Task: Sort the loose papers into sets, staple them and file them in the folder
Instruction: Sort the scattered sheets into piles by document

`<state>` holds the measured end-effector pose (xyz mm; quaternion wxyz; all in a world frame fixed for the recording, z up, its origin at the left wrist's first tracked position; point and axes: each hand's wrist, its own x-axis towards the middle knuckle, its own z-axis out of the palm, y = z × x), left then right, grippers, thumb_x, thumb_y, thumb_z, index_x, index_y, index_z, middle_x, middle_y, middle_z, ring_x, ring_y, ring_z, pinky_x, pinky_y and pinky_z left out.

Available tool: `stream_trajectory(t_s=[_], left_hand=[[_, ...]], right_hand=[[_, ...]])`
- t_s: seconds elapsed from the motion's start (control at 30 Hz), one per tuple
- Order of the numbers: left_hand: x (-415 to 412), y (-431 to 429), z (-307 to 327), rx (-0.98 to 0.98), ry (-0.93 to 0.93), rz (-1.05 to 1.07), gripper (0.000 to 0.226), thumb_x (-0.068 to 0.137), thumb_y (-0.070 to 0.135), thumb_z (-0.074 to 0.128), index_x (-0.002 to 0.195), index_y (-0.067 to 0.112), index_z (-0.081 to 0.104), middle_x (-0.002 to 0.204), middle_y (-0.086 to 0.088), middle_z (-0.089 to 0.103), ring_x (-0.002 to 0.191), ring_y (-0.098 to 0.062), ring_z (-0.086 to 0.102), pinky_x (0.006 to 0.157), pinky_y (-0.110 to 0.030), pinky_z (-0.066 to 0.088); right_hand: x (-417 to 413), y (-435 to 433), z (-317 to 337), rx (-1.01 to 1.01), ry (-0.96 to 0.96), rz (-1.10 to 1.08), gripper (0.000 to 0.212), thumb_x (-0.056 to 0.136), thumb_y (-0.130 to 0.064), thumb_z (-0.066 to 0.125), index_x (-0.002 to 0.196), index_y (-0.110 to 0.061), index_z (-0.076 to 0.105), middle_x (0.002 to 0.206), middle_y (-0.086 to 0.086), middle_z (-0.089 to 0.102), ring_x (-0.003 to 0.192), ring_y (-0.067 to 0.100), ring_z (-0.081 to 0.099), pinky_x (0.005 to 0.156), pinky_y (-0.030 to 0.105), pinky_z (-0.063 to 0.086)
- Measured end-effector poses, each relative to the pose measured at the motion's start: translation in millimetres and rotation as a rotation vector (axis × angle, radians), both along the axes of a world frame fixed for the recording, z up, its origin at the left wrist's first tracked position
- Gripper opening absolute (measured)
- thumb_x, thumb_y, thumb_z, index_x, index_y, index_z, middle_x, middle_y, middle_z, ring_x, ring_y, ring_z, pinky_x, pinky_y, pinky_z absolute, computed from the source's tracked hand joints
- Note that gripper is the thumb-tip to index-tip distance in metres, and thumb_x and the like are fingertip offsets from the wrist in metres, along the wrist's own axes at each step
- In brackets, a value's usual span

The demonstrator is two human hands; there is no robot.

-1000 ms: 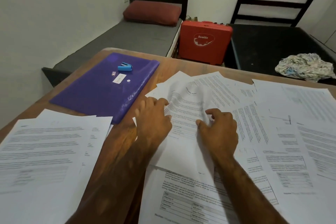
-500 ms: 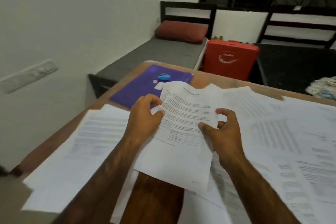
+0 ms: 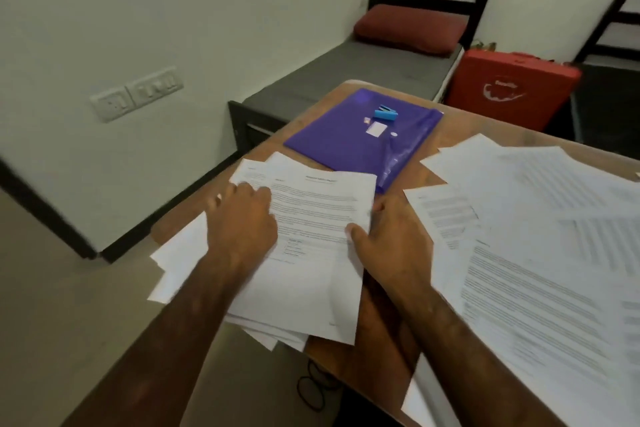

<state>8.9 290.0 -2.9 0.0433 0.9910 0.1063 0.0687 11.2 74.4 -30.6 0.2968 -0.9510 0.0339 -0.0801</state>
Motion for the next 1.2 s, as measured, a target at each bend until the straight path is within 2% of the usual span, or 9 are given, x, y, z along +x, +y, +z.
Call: stream_trajectory(t_s=[0.13, 0.23, 0.33, 0.5, 0.57, 0.67, 0.77, 0.9, 1.2], left_hand=[[-9.0, -58.6, 14.9, -0.256, -0.091, -0.117, 0.026, 0.099, 0.038, 0.060, 0.121, 0.026, 0.065, 0.130, -0.001, 0.062, 0.121, -0.023, 0.052, 0.106, -0.041, 0.039], [-22.9, -124.9, 10.4, -0.483, -0.082, -0.309, 0.016, 0.097, 0.034, 0.065, 0.107, 0.024, 0.072, 0.110, 0.002, 0.068, 0.103, -0.017, 0.060, 0.094, -0.034, 0.051], [-36.3, -183.7, -7.4, -0.546, 0.045, -0.402, 0.031, 0.100, 0.044, 0.059, 0.125, 0.027, 0.065, 0.127, 0.006, 0.064, 0.110, -0.013, 0.058, 0.107, -0.033, 0.048], [-46.6, -234.9, -21.9, -0.262, 0.112, -0.533, 0.062, 0.102, 0.063, 0.036, 0.155, 0.032, 0.033, 0.162, 0.007, 0.035, 0.145, -0.020, 0.036, 0.123, -0.041, 0.025], [-46.5, -243.9, -29.0, -0.172, 0.136, -0.512, 0.063, 0.101, 0.066, 0.031, 0.155, 0.033, 0.027, 0.161, 0.004, 0.033, 0.144, -0.022, 0.034, 0.123, -0.043, 0.022], [-44.4, -245.4, -42.3, -0.158, 0.113, -0.514, 0.063, 0.099, 0.068, 0.030, 0.153, 0.036, 0.033, 0.157, 0.004, 0.038, 0.140, -0.021, 0.037, 0.121, -0.045, 0.026], [-45.2, -243.3, -51.0, -0.197, 0.002, -0.516, 0.061, 0.095, 0.066, 0.038, 0.142, 0.032, 0.055, 0.140, 0.000, 0.057, 0.124, -0.023, 0.050, 0.107, -0.046, 0.040], [-43.9, -244.5, -58.9, -0.219, -0.121, -0.541, 0.049, 0.093, 0.059, 0.050, 0.125, 0.029, 0.071, 0.118, -0.003, 0.065, 0.107, -0.024, 0.057, 0.092, -0.046, 0.048], [-46.1, -239.9, -57.5, -0.420, -0.125, -0.679, 0.044, 0.101, 0.051, 0.048, 0.137, 0.031, 0.061, 0.128, 0.003, 0.067, 0.111, -0.018, 0.058, 0.097, -0.047, 0.048]], right_hand=[[-26.2, -39.7, 9.5, 0.029, 0.078, -0.071, 0.057, 0.094, -0.064, 0.056, 0.140, -0.032, 0.046, 0.144, -0.005, 0.058, 0.128, 0.023, 0.060, 0.110, 0.044, 0.048], [-52.6, -75.9, 14.2, -0.007, 0.076, -0.145, 0.022, 0.093, -0.053, 0.060, 0.109, -0.037, 0.057, 0.103, -0.012, 0.067, 0.096, 0.016, 0.066, 0.084, 0.035, 0.054], [-82.9, -119.1, 13.7, -0.044, 0.037, -0.266, 0.011, 0.094, -0.046, 0.061, 0.094, -0.036, 0.057, 0.082, -0.015, 0.061, 0.081, 0.011, 0.062, 0.070, 0.031, 0.047], [-115.0, -187.8, -5.3, -0.115, -0.053, -0.386, 0.013, 0.093, -0.046, 0.063, 0.100, -0.034, 0.060, 0.099, -0.013, 0.057, 0.099, 0.016, 0.054, 0.068, 0.033, 0.039], [-122.3, -205.4, -17.3, -0.121, -0.083, -0.443, 0.035, 0.090, -0.048, 0.068, 0.117, -0.027, 0.062, 0.110, -0.004, 0.058, 0.108, 0.023, 0.052, 0.075, 0.036, 0.045], [-124.3, -213.4, -28.6, -0.103, -0.068, -0.530, 0.067, 0.085, -0.054, 0.072, 0.137, -0.015, 0.055, 0.124, 0.007, 0.056, 0.117, 0.029, 0.046, 0.092, 0.047, 0.049], [-122.5, -215.0, -34.5, -0.141, -0.056, -0.537, 0.076, 0.085, -0.057, 0.070, 0.142, -0.010, 0.052, 0.127, 0.012, 0.050, 0.118, 0.030, 0.042, 0.094, 0.049, 0.050], [-122.6, -218.0, -37.8, -0.146, -0.050, -0.538, 0.073, 0.086, -0.061, 0.066, 0.137, -0.010, 0.058, 0.124, 0.010, 0.048, 0.117, 0.029, 0.039, 0.094, 0.047, 0.049], [-126.9, -219.3, -37.9, -0.020, -0.144, -0.514, 0.060, 0.085, -0.050, 0.076, 0.133, -0.019, 0.059, 0.136, 0.008, 0.053, 0.123, 0.026, 0.039, 0.100, 0.046, 0.044]])
